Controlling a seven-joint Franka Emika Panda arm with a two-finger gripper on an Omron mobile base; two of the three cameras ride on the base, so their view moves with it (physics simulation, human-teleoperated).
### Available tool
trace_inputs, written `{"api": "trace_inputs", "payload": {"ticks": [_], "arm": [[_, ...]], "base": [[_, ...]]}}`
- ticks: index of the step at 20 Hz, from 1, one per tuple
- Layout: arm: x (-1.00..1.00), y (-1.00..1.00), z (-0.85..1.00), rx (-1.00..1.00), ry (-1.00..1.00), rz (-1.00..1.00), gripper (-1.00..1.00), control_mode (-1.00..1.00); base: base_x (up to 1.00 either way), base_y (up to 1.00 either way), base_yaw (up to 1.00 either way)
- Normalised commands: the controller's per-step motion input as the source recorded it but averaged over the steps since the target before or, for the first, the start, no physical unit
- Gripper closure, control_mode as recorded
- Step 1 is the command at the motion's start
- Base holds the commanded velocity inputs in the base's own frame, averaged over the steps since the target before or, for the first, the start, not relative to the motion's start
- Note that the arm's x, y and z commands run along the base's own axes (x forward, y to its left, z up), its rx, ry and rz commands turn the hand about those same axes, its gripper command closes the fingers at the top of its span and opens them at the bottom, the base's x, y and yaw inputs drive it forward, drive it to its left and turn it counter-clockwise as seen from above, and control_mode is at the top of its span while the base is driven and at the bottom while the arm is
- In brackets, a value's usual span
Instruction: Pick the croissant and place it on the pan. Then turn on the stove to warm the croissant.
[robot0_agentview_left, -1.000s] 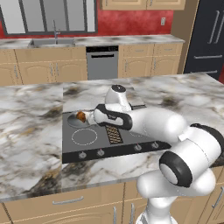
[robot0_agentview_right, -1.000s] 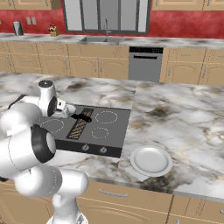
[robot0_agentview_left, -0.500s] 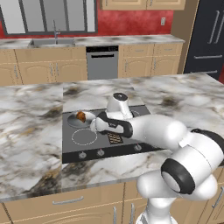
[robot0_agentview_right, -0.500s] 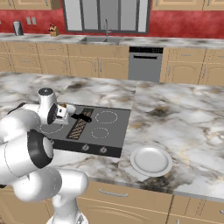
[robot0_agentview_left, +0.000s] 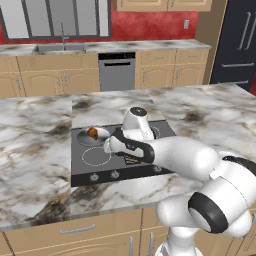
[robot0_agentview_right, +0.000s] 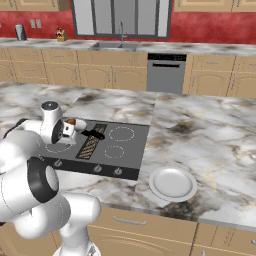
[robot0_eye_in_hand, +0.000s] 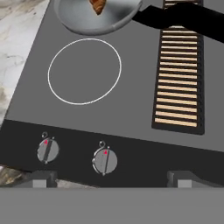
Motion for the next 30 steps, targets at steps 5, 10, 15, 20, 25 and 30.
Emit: {"api": "trace_inputs", "payload": {"ticks": [5,10,15,20,25,30], "arm": [[-0.24,0.00,-0.10,0.00,0.00,0.00,-1.00,-1.00],[-0.05,0.00,-0.12,0.00,0.00,0.00,-1.00,-1.00],[0.00,-0.01,-0.17,0.00,0.00,0.00,-1.00,-1.00],[0.00,0.00,-0.25,-0.02,0.00,0.00,-1.00,-1.00],[0.00,0.00,-0.19,-0.02,0.00,0.00,-1.00,-1.00],[0.00,0.00,-0.06,-0.01,0.00,0.00,-1.00,-1.00]], "base": [[0.00,0.00,0.00],[0.00,0.00,0.00],[0.00,0.00,0.00],[0.00,0.00,0.00],[0.00,0.00,0.00],[0.00,0.00,0.00]]}}
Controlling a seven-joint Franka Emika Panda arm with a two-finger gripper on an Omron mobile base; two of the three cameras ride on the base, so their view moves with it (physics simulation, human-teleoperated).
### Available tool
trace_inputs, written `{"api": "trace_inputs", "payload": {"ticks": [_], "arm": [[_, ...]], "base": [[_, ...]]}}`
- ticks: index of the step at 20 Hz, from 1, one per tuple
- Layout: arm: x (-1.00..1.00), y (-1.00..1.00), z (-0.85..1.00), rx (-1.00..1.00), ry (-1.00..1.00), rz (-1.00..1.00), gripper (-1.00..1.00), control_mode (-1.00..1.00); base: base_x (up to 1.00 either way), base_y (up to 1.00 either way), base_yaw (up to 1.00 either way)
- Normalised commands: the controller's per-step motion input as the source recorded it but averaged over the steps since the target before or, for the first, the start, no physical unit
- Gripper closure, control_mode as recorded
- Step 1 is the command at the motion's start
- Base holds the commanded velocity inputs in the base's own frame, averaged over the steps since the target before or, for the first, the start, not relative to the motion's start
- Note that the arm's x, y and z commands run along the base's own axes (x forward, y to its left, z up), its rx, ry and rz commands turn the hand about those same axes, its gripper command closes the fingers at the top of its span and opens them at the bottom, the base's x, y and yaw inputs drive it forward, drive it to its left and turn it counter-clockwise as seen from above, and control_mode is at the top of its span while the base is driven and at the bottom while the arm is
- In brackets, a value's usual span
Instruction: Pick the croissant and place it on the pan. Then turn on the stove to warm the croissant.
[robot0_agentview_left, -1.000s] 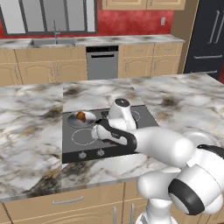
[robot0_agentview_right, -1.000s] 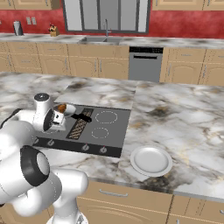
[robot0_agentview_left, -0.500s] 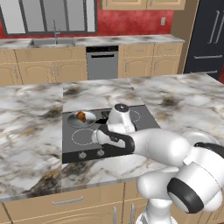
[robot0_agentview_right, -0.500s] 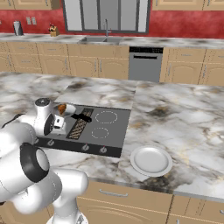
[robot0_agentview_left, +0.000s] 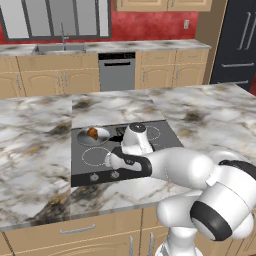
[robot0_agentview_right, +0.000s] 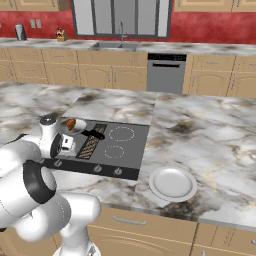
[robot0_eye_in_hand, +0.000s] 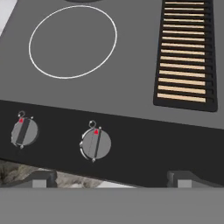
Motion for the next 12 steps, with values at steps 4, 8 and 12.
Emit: {"api": "trace_inputs", "payload": {"ticks": [4,8,12], "arm": [[0.00,0.00,-0.04,0.00,0.00,0.00,-1.00,-1.00],[0.00,0.00,-0.10,0.00,0.00,0.00,-1.00,-1.00],[0.00,0.01,-0.19,0.00,0.00,0.00,-1.00,-1.00]], "base": [[0.00,0.00,0.00],[0.00,0.00,0.00],[0.00,0.00,0.00]]}}
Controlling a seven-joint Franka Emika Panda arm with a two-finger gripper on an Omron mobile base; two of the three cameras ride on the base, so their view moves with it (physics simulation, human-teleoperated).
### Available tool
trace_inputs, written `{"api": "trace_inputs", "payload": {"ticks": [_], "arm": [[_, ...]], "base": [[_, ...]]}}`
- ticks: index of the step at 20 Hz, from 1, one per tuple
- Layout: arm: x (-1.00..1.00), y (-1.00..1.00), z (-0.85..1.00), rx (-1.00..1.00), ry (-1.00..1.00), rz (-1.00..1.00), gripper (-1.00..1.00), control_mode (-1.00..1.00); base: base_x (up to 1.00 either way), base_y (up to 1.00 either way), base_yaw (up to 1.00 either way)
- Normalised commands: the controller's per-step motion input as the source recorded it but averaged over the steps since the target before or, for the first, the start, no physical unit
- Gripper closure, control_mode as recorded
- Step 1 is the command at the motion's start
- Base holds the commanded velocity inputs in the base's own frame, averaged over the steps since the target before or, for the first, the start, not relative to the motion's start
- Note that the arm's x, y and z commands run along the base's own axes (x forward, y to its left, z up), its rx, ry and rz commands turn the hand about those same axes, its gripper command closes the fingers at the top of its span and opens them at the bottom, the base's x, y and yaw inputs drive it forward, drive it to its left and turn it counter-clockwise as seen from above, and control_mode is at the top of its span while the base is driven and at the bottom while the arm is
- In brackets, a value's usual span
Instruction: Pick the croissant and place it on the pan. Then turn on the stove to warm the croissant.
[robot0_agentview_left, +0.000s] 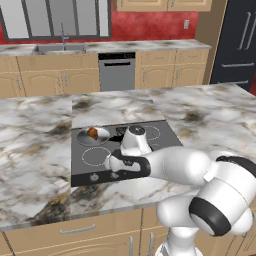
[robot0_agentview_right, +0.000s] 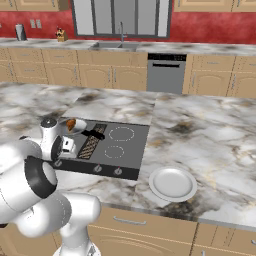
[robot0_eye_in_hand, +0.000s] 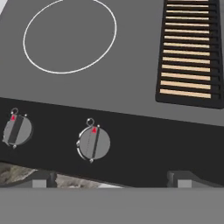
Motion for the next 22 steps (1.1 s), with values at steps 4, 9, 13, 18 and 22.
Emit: {"api": "trace_inputs", "payload": {"ticks": [4,9,13,18,22], "arm": [[0.00,0.04,-0.19,0.00,0.00,0.00,-1.00,-1.00],[0.00,0.05,-0.15,0.00,0.00,0.00,-1.00,-1.00],[0.00,0.05,-0.13,0.00,0.00,0.00,-1.00,-1.00],[0.08,0.10,-0.12,0.00,0.00,0.00,-1.00,-1.00],[0.09,0.12,-0.11,0.00,0.00,0.00,-1.00,-1.00]], "base": [[0.00,0.00,0.00],[0.00,0.00,0.00],[0.00,0.00,0.00],[0.00,0.00,0.00],[0.00,0.00,0.00]]}}
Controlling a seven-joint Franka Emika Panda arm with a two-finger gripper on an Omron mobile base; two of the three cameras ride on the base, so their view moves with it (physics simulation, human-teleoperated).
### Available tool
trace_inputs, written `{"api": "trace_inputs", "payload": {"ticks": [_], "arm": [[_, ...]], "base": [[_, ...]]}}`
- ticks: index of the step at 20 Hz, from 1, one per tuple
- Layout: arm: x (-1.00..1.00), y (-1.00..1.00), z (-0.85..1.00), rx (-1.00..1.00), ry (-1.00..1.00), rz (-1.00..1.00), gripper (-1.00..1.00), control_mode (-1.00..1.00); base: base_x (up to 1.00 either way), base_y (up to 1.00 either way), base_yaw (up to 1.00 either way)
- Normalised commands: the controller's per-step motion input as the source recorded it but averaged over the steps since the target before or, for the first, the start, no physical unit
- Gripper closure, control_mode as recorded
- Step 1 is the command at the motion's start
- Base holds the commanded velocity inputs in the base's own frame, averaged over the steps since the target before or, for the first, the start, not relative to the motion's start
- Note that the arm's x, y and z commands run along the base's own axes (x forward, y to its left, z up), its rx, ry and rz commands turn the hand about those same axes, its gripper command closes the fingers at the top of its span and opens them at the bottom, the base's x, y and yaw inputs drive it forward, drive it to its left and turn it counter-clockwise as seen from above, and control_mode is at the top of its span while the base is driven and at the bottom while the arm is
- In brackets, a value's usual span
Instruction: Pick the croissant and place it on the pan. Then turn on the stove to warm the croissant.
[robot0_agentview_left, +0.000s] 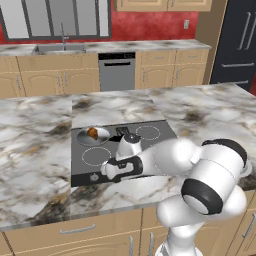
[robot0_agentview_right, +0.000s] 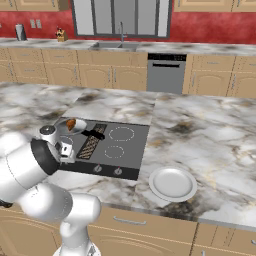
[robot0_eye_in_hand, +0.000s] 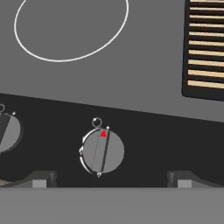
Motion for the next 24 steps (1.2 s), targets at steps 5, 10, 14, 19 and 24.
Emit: {"api": "trace_inputs", "payload": {"ticks": [5,10,14,19,24], "arm": [[0.18,0.08,-0.06,0.00,0.00,0.00,-1.00,-1.00],[0.19,0.06,-0.06,0.00,0.00,0.00,-1.00,-1.00],[0.10,0.03,-0.08,0.00,0.00,0.00,-1.00,-1.00],[0.00,0.03,-0.12,0.00,0.00,0.00,-1.00,-1.00],[0.01,0.04,-0.17,0.00,0.00,0.00,-1.00,-1.00]], "base": [[0.00,0.00,0.00],[0.00,0.00,0.00],[0.00,0.00,0.00],[0.00,0.00,0.00],[0.00,0.00,0.00]]}}
